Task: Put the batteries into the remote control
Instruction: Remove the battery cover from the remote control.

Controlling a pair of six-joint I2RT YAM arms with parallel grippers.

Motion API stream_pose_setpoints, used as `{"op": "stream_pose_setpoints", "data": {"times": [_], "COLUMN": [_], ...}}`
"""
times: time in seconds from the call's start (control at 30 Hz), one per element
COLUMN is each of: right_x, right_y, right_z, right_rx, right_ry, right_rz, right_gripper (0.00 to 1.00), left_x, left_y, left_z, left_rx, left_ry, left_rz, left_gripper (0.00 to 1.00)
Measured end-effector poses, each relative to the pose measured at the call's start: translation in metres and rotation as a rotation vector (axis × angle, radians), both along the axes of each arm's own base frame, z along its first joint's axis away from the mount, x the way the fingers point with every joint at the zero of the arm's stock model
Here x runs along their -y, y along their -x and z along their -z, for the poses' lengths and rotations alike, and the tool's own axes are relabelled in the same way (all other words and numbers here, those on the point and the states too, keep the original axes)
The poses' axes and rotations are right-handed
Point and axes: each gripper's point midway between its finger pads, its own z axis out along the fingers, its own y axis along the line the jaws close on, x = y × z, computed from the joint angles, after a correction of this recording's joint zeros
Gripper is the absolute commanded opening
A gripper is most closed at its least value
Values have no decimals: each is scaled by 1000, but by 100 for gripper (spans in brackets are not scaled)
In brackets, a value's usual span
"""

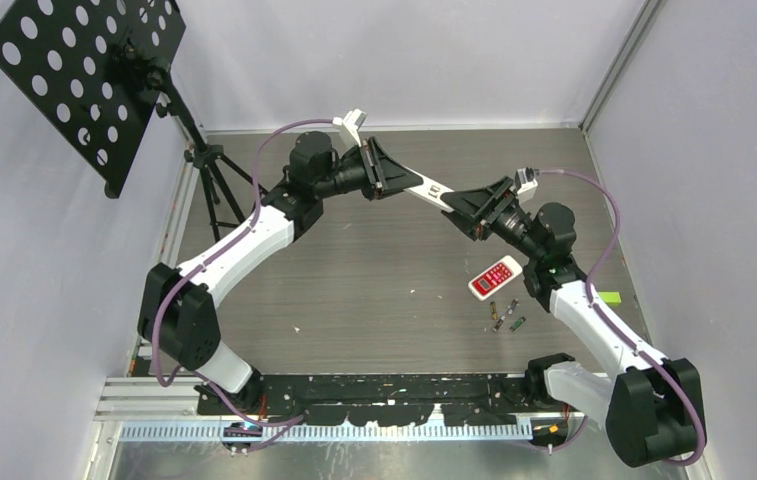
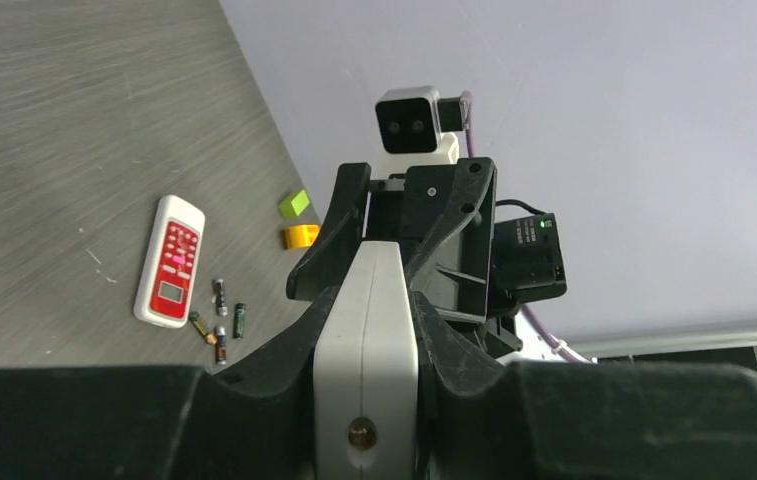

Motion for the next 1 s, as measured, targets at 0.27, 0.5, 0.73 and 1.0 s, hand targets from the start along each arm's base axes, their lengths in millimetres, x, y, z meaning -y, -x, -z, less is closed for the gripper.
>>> {"op": "stream_pose_setpoints", "data": {"times": [0.27,0.5,0.73,1.0], "right_x": [8,9,9,10], "right_y": [-3,-5,-8,-5], "right_z": [23,33,51,66], "right_rx": [-80,-97,-149,-192], "right_ry": [54,84,102,118], "right_rz": [66,76,75,73], "right_gripper": [61,35,9,2], "left_x": [-8,-8,-15,-31], "left_y": [-8,-10,-18,-27], "left_z": [13,35,60,98], "left_rx": [20,12,19,96], "left_ry": [-48,-97,-194,-372], "left_rz": [-26,-28,-66,-105], "left_gripper": [0,0,0,0]}}
